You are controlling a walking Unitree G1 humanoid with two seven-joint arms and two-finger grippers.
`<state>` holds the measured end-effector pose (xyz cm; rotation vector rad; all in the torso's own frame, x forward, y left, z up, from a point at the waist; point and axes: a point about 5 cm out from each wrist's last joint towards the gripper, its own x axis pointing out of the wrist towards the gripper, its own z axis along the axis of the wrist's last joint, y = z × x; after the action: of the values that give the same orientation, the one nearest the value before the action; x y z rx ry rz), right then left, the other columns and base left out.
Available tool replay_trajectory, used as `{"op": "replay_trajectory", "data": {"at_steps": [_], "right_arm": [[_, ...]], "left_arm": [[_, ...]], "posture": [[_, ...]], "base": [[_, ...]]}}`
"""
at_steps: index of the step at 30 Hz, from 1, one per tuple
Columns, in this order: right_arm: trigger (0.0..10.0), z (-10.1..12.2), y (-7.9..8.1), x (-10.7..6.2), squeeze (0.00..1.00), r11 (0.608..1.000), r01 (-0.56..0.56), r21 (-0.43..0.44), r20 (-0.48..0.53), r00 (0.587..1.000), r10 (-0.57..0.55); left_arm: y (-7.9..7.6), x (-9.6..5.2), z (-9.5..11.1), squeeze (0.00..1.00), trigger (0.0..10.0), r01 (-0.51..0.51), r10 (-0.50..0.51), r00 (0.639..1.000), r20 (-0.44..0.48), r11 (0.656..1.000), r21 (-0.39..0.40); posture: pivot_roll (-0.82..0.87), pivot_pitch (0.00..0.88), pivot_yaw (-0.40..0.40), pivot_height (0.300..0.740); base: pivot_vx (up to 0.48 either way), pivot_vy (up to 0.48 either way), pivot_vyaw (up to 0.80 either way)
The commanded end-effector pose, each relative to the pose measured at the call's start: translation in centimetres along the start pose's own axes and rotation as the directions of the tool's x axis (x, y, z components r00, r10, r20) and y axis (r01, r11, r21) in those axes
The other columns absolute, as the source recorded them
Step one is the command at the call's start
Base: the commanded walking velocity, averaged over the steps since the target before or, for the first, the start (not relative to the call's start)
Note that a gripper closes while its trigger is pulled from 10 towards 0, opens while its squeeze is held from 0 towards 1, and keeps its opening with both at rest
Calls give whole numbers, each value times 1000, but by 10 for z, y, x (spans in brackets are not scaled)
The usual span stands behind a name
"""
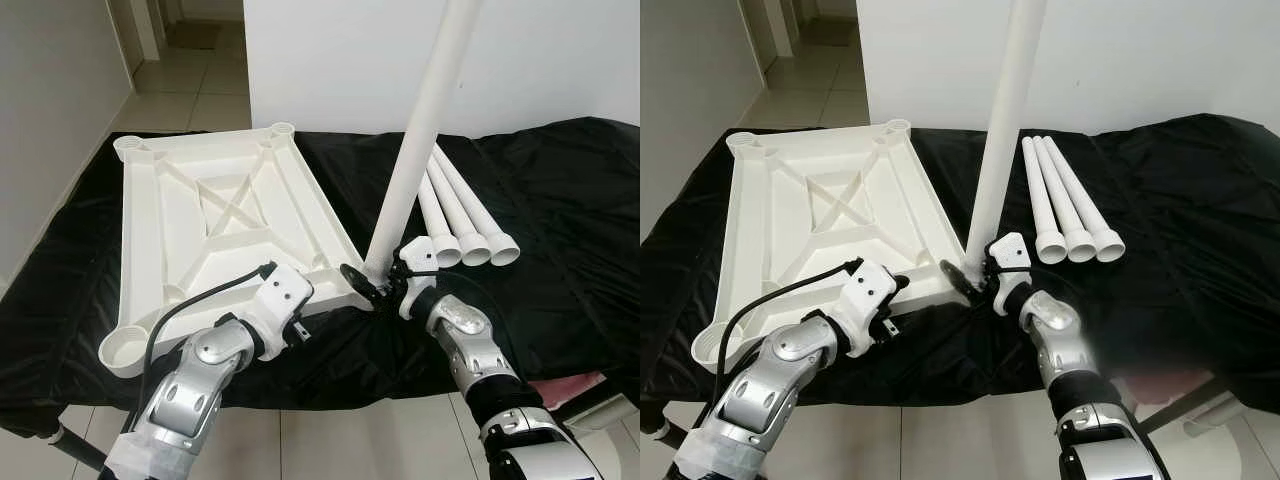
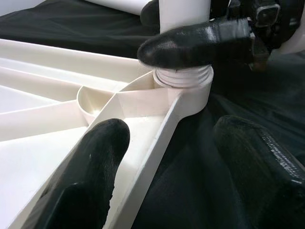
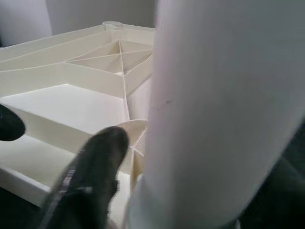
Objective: Building children table
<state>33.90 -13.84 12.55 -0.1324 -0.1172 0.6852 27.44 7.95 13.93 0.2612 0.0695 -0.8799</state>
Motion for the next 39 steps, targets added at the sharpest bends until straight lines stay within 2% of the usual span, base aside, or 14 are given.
{"op": "replay_trajectory", "data": {"at_steps": [1, 8, 9, 16, 20, 26, 27, 28, 30, 31, 32, 35, 36, 39], "right_arm": [[0, 0, -1, 0, 0, 1000, -15, -11, -6, 1000, 15], [0, -5, -5, -3, 0, 1000, 8, -10, -22, 1000, -8], [10000, -6, -5, -3, 0, 1000, 25, -1, -22, 999, -25], [10000, -10, 2, -5, 0, 990, 129, 62, -3, 992, -129], [10000, -12, 5, -4, 0, 981, 181, 62, -14, 983, -181], [10000, -12, 13, -1, 0, 951, 298, 81, -27, 955, -297], [10000, -13, 16, 0, 0, 931, 354, 84, -40, 935, -352], [10000, -13, 16, 0, 0, 931, 354, 84, -40, 935, -352], [10000, -15, 25, 1, 0, 875, 472, 109, -62, 882, -467], [10000, -15, 25, 1, 0, 875, 472, 109, -62, 882, -467], [10000, -15, 29, 0, 0, 852, 511, 113, -73, 859, -506], [10000, -16, 34, 1, 0, 833, 540, 123, -88, 842, -533], [10000, -18, 47, 3, 0, 812, 564, 154, -108, 826, -553], [10000, -18, 51, 4, 0, 806, 569, 161, -114, 822, -558]], "left_arm": [[-3, 0, 0, 0, 10000, 40, -40, 999, -8, 999, -1], [-2, -1, -1, 0, 10000, 35, -35, 999, -15, 999, -6], [-2, -1, -1, 0, 10000, 36, -36, 999, -15, 999, -5], [-2, 0, -1, 0, 10000, 35, -35, 999, -16, 999, 1], [-2, 0, -2, 0, 10000, 37, -37, 999, -18, 999, 3], [-3, 0, -2, 0, 10000, 39, -39, 999, -19, 999, 5], [-3, 0, -2, 0, 10000, 39, -39, 999, -19, 999, 5], [-3, 0, -2, 0, 10000, 39, -39, 999, -19, 999, 5], [-3, 1, -3, 0, 10000, 38, -38, 999, -20, 999, 4], [-3, 1, -3, 0, 10000, 38, -38, 999, -20, 999, 4], [-4, 1, -3, 0, 10000, 38, -38, 999, -20, 999, 4], [-4, 1, -3, 0, 10000, 38, -37, 999, -20, 999, 4], [-5, 1, -2, 0, 10000, 35, -35, 999, -19, 999, 3], [-5, 1, -2, 0, 10000, 34, -34, 999, -18, 999, 3]], "posture": [[25, 0, -6, 740], [21, 0, -8, 740], [21, 0, -10, 740], [23, 0, -9, 740], [22, 0, -9, 740], [20, 0, -11, 740], [20, 0, -13, 740], [20, 0, -13, 740], [20, 0, -18, 740], [20, 0, -18, 740], [20, 0, -18, 740], [22, 0, -23, 740], [25, 0, -24, 740], [25, 0, -24, 740]], "base": [[0, 0, 0], [0, 0, 0], [0, 0, 0], [0, 0, 0], [0, 0, 0], [0, 0, 0], [0, 0, 0], [0, 0, 0], [0, 0, 0], [0, 0, 0], [0, 0, 0], [0, 0, 0], [0, 0, 0], [0, 0, 0]]}}
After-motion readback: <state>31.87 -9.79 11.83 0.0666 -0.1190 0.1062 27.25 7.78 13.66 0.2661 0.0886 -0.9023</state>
